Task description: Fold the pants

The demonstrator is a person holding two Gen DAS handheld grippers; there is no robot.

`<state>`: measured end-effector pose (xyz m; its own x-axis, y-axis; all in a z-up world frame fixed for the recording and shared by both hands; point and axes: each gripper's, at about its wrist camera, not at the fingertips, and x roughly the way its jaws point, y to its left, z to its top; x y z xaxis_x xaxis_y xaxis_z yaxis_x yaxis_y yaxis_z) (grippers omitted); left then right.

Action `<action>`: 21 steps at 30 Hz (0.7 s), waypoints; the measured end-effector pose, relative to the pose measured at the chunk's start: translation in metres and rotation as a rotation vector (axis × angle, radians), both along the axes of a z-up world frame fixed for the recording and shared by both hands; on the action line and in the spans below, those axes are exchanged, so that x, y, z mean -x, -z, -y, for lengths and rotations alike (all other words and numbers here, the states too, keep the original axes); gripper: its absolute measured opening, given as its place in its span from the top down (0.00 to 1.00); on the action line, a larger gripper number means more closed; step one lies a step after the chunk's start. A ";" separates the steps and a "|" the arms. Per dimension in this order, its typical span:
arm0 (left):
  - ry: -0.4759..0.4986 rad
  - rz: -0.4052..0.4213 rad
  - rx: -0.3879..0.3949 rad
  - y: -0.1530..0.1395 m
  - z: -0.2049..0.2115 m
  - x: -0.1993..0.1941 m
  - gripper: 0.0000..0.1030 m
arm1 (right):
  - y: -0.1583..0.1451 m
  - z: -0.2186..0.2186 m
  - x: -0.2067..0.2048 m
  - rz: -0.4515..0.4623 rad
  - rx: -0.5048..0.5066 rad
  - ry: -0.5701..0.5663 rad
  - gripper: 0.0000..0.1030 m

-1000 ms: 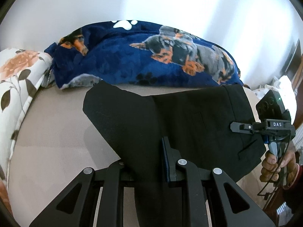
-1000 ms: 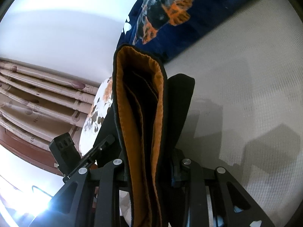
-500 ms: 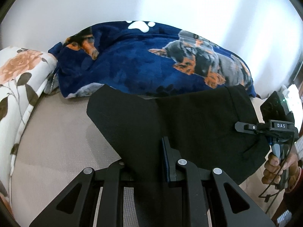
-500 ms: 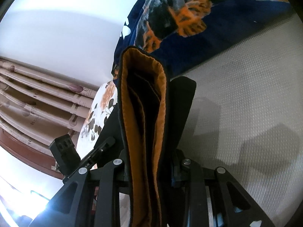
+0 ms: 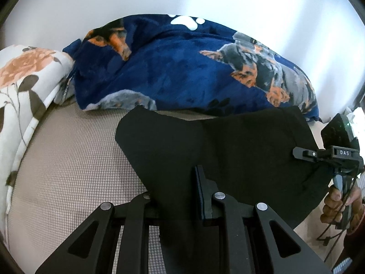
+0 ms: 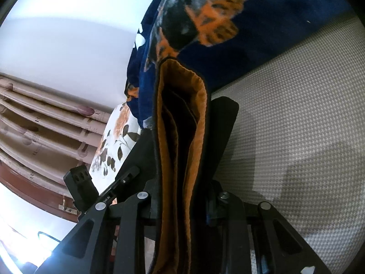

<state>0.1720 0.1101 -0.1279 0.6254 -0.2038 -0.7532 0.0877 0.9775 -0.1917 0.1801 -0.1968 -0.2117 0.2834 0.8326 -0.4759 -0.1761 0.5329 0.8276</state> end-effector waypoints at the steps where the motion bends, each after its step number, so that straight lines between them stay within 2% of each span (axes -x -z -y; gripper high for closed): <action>1: -0.001 -0.001 -0.001 0.002 -0.001 0.001 0.81 | 0.000 -0.001 0.000 -0.001 0.003 0.001 0.77; 8: -0.010 -0.005 -0.014 0.013 -0.004 0.001 0.81 | 0.003 -0.002 0.000 0.002 0.050 0.014 0.77; 16: -0.016 0.015 -0.065 0.023 -0.001 0.004 0.80 | 0.001 -0.007 0.006 0.053 0.182 0.057 0.77; 21: -0.026 0.024 -0.072 0.029 -0.002 0.005 0.77 | 0.001 -0.010 0.009 0.083 0.238 0.100 0.74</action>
